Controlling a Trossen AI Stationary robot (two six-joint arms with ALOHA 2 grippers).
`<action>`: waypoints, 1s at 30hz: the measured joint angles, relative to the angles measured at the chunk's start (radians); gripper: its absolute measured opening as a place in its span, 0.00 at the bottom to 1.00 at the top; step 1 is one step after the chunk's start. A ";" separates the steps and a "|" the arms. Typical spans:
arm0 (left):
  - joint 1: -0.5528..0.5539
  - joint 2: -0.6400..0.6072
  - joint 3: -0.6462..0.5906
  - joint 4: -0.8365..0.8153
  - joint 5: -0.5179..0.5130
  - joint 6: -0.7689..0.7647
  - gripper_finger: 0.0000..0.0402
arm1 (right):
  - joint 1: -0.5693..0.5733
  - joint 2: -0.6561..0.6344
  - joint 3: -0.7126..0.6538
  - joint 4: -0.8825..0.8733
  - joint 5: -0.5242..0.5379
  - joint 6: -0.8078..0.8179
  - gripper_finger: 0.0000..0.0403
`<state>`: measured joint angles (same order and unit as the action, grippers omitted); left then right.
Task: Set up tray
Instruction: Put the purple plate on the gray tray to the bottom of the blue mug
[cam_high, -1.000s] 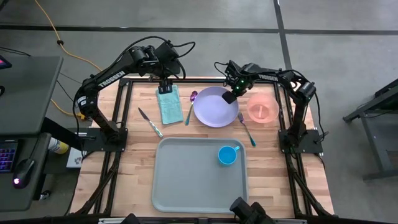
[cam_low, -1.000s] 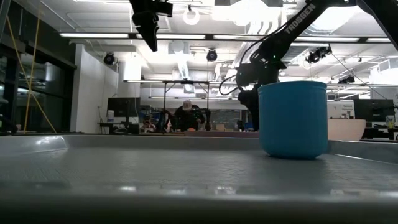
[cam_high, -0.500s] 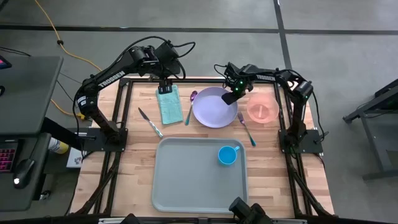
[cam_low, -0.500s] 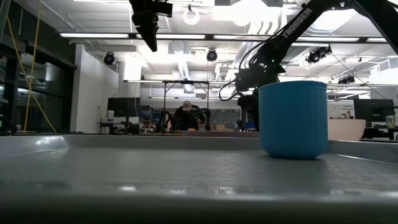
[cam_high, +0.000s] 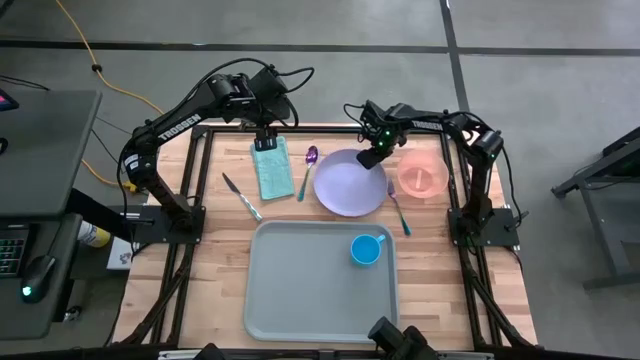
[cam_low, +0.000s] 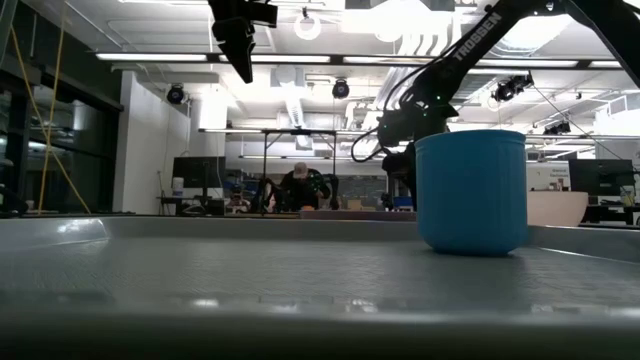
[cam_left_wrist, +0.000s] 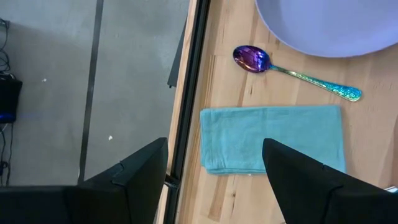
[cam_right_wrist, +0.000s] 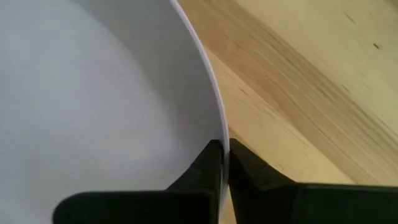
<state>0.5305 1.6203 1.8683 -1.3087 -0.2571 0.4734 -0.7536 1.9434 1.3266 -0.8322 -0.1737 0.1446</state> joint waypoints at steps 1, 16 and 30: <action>0.000 0.000 0.000 0.000 0.000 0.000 0.73 | 0.000 0.000 0.000 -0.001 -0.002 -0.003 0.01; 0.000 0.000 0.000 0.000 0.001 0.000 0.73 | 0.002 -0.083 0.000 0.014 -0.027 0.011 0.00; 0.000 0.000 0.001 0.001 0.004 0.011 0.73 | -0.001 -0.319 0.000 0.054 -0.068 0.055 0.00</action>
<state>0.5305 1.6203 1.8694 -1.3079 -0.2532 0.4843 -0.7546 1.6246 1.3266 -0.7786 -0.2412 0.1993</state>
